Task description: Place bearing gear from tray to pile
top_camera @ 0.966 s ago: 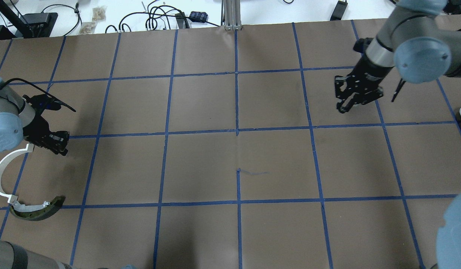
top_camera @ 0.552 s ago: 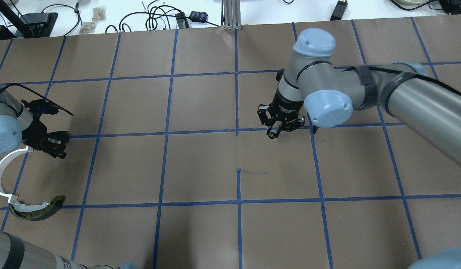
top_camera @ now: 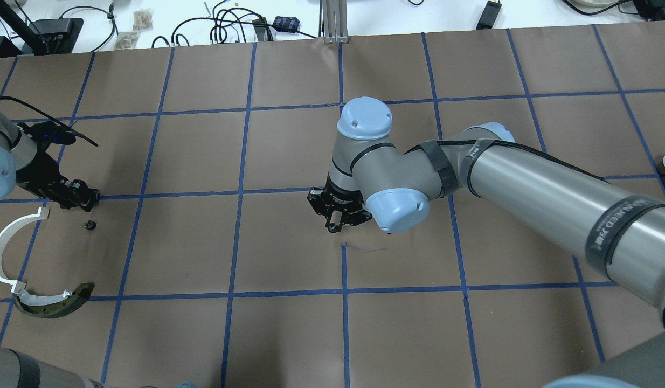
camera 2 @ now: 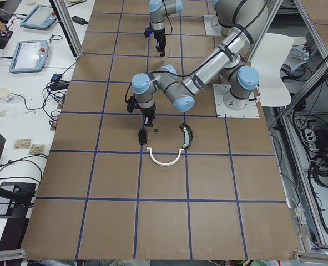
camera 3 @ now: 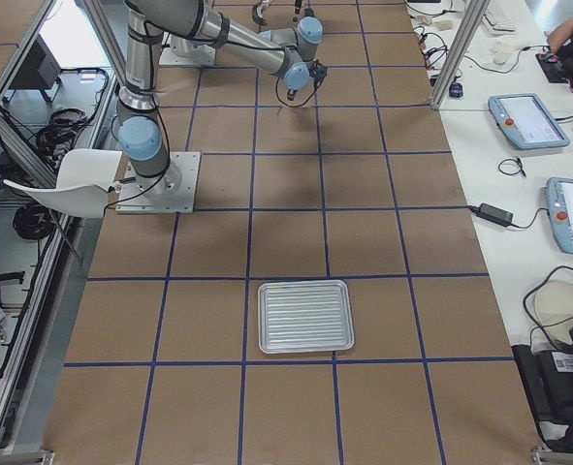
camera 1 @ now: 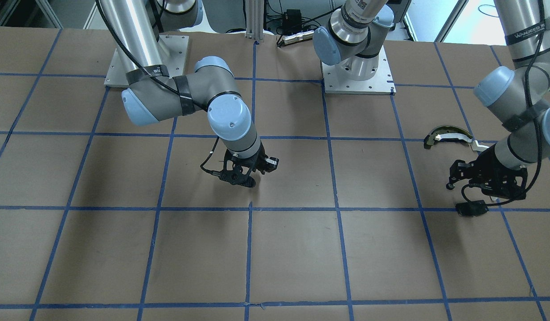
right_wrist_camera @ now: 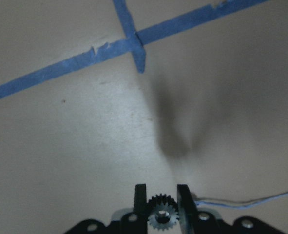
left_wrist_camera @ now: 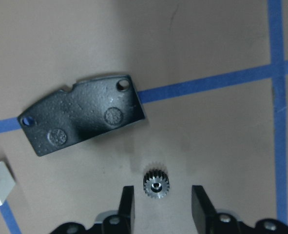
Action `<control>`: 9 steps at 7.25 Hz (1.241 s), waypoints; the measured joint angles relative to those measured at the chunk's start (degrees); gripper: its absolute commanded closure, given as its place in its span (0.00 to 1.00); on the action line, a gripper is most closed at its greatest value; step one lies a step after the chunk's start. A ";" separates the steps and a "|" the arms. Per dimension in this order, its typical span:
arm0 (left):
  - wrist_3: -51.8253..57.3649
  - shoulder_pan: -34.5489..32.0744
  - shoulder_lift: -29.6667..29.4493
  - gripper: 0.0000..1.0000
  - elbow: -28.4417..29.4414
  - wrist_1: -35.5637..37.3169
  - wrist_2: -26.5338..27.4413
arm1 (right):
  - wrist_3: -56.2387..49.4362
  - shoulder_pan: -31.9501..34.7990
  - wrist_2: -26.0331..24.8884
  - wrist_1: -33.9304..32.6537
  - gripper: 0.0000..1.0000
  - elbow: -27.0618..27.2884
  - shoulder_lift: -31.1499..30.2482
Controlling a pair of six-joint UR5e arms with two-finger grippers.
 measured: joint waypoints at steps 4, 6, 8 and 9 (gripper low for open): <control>-22.79 -15.71 3.78 0.30 3.09 -5.19 -3.34 | -0.41 -2.94 -1.98 -1.58 0.00 -3.77 -0.70; -35.44 -24.84 4.28 0.30 3.06 -5.13 -4.51 | -8.29 -9.47 -2.53 4.80 0.00 -6.81 -4.91; -46.41 -35.92 2.85 0.31 2.73 -3.43 -6.17 | -20.34 -18.97 -2.75 14.46 0.00 -7.98 -12.48; -50.49 -40.89 1.49 0.31 2.30 -1.56 -6.35 | -24.82 -22.93 -3.07 19.24 0.00 -8.10 -16.53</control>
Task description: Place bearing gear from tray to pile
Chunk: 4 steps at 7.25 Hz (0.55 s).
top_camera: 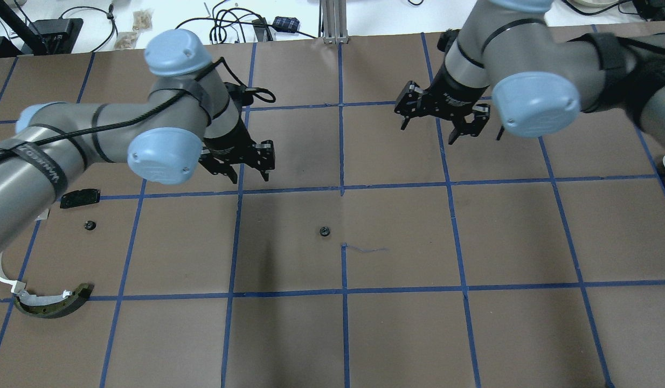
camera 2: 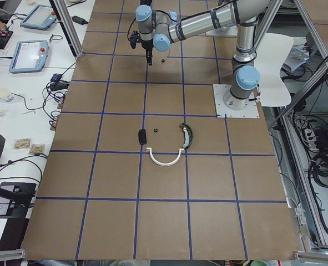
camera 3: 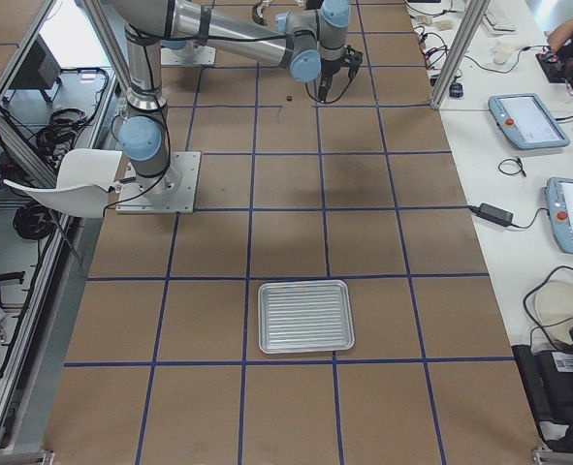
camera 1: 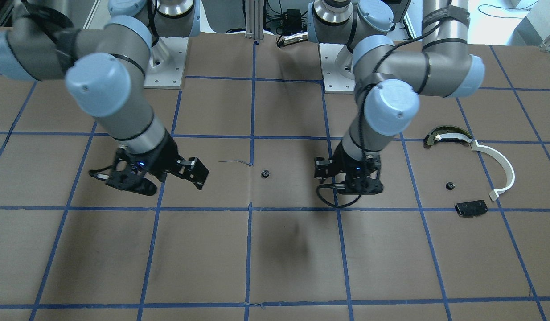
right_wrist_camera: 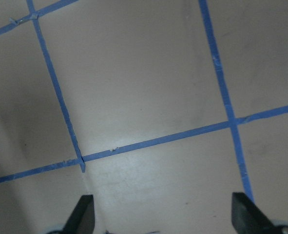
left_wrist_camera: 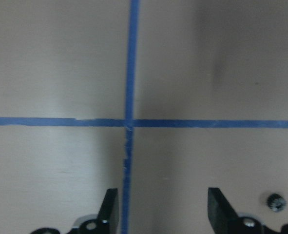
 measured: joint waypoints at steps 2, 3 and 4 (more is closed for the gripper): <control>-8.62 -6.51 -3.88 0.31 -0.53 3.62 0.01 | -4.48 -3.81 -2.59 5.15 0.00 -0.19 -5.77; -12.25 -8.97 -5.88 0.31 -0.92 6.18 0.11 | -5.31 -4.51 -4.79 6.10 0.00 -0.19 -6.89; -14.37 -10.87 -7.55 0.31 -1.42 8.53 0.32 | -6.08 -4.78 -8.61 6.50 0.00 -0.12 -7.60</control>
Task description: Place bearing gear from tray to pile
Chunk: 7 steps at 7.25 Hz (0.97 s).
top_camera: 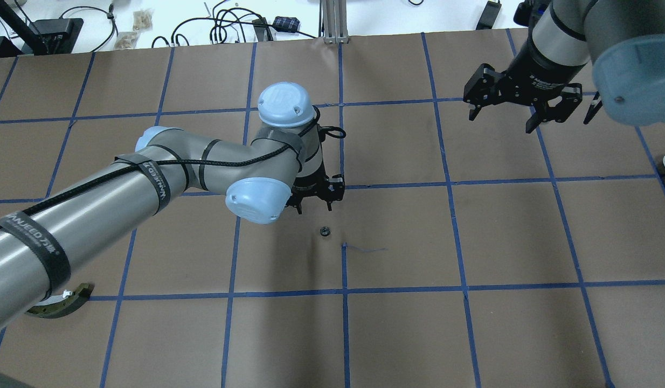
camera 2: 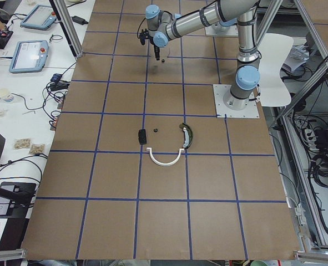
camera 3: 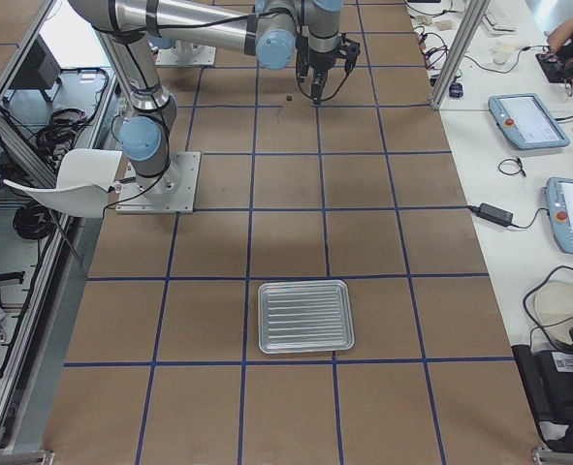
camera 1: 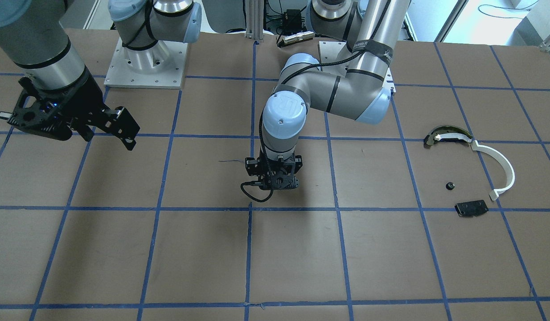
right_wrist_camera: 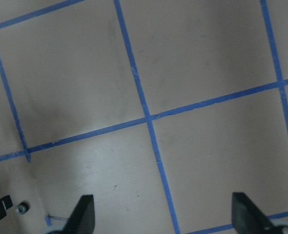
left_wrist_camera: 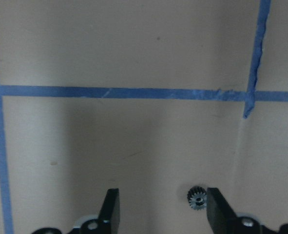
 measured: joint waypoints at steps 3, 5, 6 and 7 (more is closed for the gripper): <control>-1.35 -1.71 -2.65 0.30 -1.28 2.08 0.24 | -1.31 0.28 -5.17 3.06 0.00 0.25 -2.15; -1.23 -1.85 -2.82 0.44 -1.67 2.13 0.24 | -3.13 0.43 -3.68 8.35 0.00 -0.19 -3.12; -1.13 -1.87 -2.83 0.58 -1.73 2.08 0.16 | -4.37 0.54 -3.21 9.55 0.00 -0.61 -3.25; -0.72 -1.88 -2.84 0.66 -1.78 1.96 0.04 | -5.79 0.61 -3.07 9.99 0.00 -1.44 -3.14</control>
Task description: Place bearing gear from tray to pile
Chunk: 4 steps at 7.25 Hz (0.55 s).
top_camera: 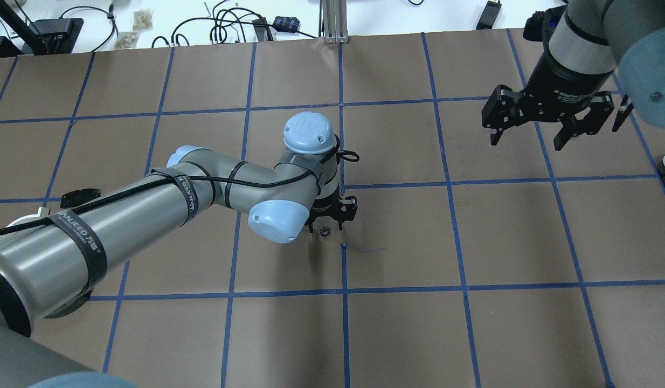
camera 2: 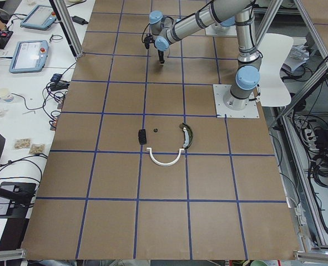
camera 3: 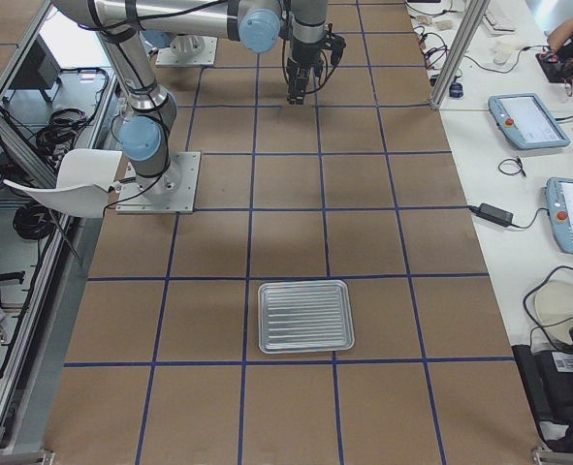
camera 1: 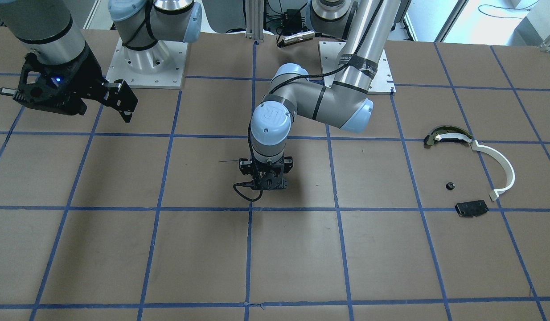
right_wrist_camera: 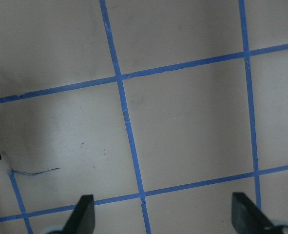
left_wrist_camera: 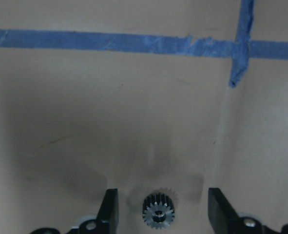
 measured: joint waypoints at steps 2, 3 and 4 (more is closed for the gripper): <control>0.81 0.00 -0.04 1.00 -0.02 -0.08 0.05 | -1.41 0.07 0.04 0.45 0.00 -0.83 0.26; 1.02 0.01 0.01 1.00 0.03 -0.11 0.10 | -1.40 0.14 0.24 0.60 0.00 -0.59 0.16; 2.16 0.38 0.26 1.00 0.09 -0.51 0.12 | -1.50 0.18 0.52 0.69 0.00 -0.47 0.03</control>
